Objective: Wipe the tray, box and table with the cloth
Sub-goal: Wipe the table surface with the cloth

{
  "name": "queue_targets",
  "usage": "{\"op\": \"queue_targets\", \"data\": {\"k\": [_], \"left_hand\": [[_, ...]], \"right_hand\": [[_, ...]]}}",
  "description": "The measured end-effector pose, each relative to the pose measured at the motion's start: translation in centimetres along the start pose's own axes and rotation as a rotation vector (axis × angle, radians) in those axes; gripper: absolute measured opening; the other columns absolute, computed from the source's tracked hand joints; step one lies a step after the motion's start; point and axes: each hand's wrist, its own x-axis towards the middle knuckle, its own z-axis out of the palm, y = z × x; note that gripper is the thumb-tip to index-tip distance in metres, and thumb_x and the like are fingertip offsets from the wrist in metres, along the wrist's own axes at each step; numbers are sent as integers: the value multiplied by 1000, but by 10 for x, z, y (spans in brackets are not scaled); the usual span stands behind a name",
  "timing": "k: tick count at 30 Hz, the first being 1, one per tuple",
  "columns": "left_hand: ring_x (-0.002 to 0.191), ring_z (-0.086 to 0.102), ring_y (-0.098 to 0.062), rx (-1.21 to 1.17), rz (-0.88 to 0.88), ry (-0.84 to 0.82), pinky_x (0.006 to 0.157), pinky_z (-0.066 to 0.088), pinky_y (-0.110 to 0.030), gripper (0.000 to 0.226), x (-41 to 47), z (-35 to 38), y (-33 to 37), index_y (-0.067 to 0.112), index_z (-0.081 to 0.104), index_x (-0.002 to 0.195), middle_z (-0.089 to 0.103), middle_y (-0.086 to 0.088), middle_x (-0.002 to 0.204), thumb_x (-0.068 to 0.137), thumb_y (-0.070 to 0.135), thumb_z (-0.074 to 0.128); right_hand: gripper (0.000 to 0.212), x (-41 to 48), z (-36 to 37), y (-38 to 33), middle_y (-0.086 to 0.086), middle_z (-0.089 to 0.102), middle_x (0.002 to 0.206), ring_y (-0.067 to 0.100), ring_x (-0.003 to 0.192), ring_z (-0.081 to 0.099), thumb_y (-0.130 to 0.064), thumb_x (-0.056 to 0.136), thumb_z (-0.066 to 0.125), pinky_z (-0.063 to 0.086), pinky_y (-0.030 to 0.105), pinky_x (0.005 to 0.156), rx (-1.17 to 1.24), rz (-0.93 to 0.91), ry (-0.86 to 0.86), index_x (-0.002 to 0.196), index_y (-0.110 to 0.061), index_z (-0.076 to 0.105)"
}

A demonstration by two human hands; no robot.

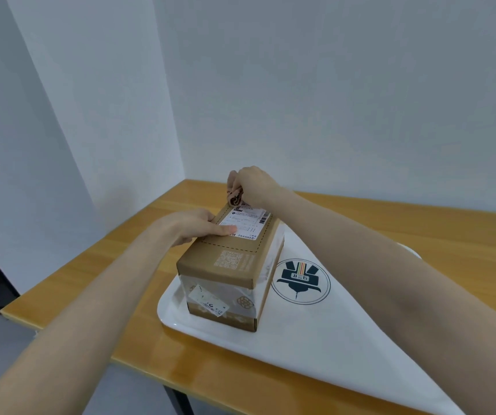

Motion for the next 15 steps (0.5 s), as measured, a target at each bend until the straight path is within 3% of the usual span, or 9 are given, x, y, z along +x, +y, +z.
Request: {"op": "queue_targets", "data": {"k": [4, 9, 13, 15], "left_hand": [[122, 51, -21, 46, -33, -6, 115, 27, -45, 50, 2, -2, 2, 14, 62, 108, 64, -2, 118, 75, 51, 71], [127, 47, -20, 35, -45, 4, 116, 25, -45, 53, 2, -1, 0, 14, 61, 112, 61, 0, 124, 75, 51, 71], [128, 46, -18, 13, -1, -18, 117, 22, -45, 57, 0, 1, 0, 24, 61, 109, 60, 5, 125, 64, 55, 73], [125, 48, -17, 37, 12, -25, 116, 24, -43, 52, -2, 2, -1, 25, 60, 106, 61, 5, 123, 68, 59, 71]], "right_hand": [[37, -11, -2, -7, 11, 64, 106, 26, 94, 56, 5, 84, 43, 38, 29, 66, 29, -131, -2, 103, -9, 72], [42, -19, -5, -13, 10, 67, 107, 27, 101, 57, 8, 81, 43, 37, 27, 66, 89, -155, -58, 103, -10, 73], [46, -31, -11, -25, -3, 57, 88, 19, 96, 53, 8, 77, 45, 38, 22, 61, 60, -217, -151, 107, -15, 72], [45, -35, -13, -30, 4, 63, 97, 23, 97, 57, 8, 78, 45, 40, 26, 64, 47, -205, -151, 107, -12, 72]]}}
